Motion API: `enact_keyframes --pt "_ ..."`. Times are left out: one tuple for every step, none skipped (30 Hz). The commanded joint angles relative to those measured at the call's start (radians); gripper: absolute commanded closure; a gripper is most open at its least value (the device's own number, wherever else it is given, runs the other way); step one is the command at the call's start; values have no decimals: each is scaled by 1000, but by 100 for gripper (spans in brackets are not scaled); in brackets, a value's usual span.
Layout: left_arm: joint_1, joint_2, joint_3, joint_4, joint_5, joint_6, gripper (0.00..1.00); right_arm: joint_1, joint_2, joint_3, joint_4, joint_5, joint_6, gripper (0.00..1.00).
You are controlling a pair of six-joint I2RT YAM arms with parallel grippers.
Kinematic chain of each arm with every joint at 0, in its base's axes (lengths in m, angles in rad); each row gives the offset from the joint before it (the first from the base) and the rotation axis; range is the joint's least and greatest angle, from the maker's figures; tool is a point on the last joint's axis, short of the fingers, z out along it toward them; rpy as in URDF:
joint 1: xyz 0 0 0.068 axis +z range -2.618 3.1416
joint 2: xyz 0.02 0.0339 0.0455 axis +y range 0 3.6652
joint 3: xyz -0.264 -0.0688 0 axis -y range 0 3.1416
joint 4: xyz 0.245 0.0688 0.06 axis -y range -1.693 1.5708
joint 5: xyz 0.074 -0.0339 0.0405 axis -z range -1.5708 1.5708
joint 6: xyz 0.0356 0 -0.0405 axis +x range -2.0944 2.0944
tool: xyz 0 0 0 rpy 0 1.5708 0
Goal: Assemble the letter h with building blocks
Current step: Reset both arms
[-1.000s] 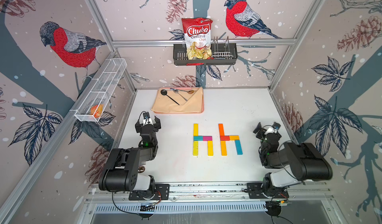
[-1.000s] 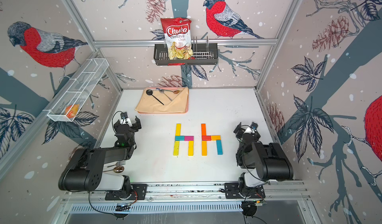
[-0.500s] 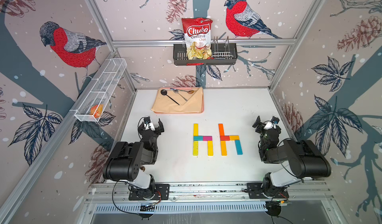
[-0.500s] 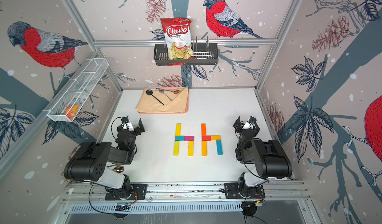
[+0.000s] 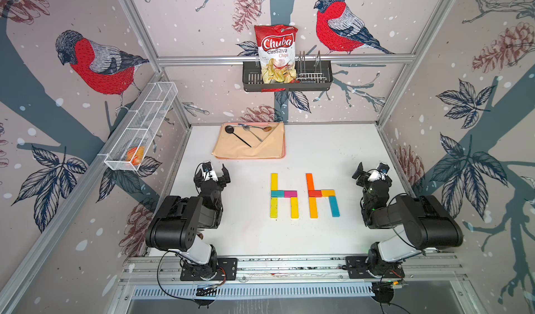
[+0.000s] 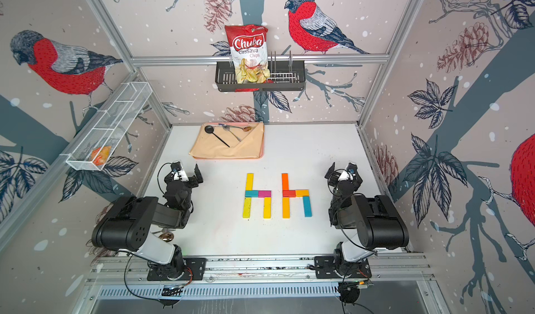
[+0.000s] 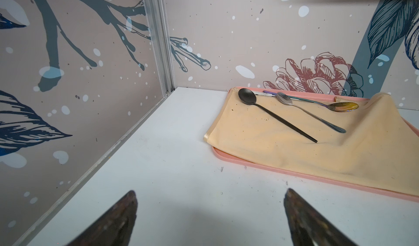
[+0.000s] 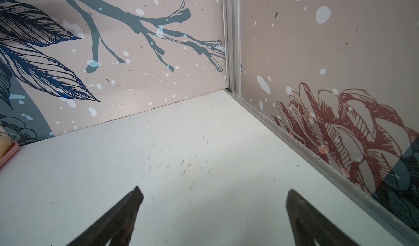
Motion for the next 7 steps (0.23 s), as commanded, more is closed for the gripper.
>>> enact_keyframes --pt "-2 1 3 40 -13 5 2 -4 10 19 1 4 -13 0" --pt "-2 3 4 38 -13 5 2 -13 13 27 -14 -13 -7 0" --pt "-2 0 4 34 -12 5 2 -16 9 27 -20 -19 -4 0" --pt "-2 3 4 35 -12 5 2 -14 6 22 -6 -17 -7 0" --pt "-2 3 4 35 -11 5 2 -12 3 10 11 -14 -10 0" --pt "-2 1 4 32 -11 4 2 -8 -1 5 18 -13 -14 0" --pt "-2 3 6 32 -12 5 2 -7 -1 5 15 -15 -14 0"
